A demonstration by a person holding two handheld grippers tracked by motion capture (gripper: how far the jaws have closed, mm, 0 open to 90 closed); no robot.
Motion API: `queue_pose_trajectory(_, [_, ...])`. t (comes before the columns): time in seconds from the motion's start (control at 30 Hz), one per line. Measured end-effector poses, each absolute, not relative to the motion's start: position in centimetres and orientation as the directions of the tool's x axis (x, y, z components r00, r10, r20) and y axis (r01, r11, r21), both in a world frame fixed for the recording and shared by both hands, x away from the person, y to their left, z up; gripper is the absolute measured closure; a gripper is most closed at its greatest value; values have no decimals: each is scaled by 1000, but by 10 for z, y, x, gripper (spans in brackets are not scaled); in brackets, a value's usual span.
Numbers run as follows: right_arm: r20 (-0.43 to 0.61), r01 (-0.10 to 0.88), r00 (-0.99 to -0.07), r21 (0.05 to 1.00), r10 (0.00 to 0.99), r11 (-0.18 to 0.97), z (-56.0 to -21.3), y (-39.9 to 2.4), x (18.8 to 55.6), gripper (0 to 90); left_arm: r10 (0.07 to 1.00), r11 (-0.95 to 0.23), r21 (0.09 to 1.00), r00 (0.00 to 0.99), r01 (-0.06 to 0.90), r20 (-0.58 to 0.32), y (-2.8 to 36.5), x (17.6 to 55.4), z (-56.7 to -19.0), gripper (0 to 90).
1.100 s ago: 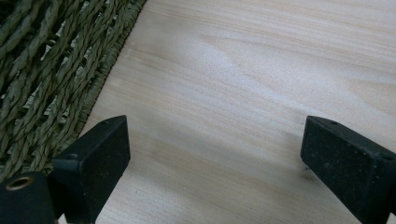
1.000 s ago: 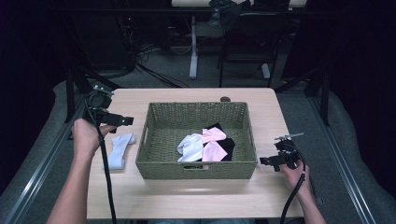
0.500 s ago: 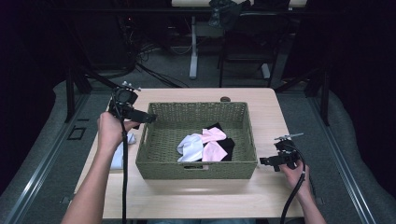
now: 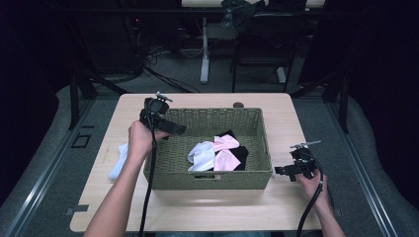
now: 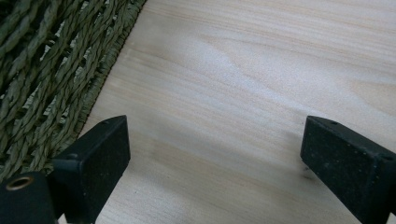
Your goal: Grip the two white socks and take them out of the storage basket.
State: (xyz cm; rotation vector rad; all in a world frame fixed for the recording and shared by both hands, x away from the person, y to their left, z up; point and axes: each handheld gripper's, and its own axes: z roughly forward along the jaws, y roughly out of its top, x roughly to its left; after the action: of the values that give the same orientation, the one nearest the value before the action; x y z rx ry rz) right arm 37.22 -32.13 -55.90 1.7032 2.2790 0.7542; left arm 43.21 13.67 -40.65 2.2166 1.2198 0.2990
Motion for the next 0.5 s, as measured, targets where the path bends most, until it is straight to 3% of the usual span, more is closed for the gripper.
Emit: queue_pose_trajectory(0.5, [143,836,-318,509,937,206,-559,-320,372,79,795,-473,502,597,724,-112,106,446,-451,7])
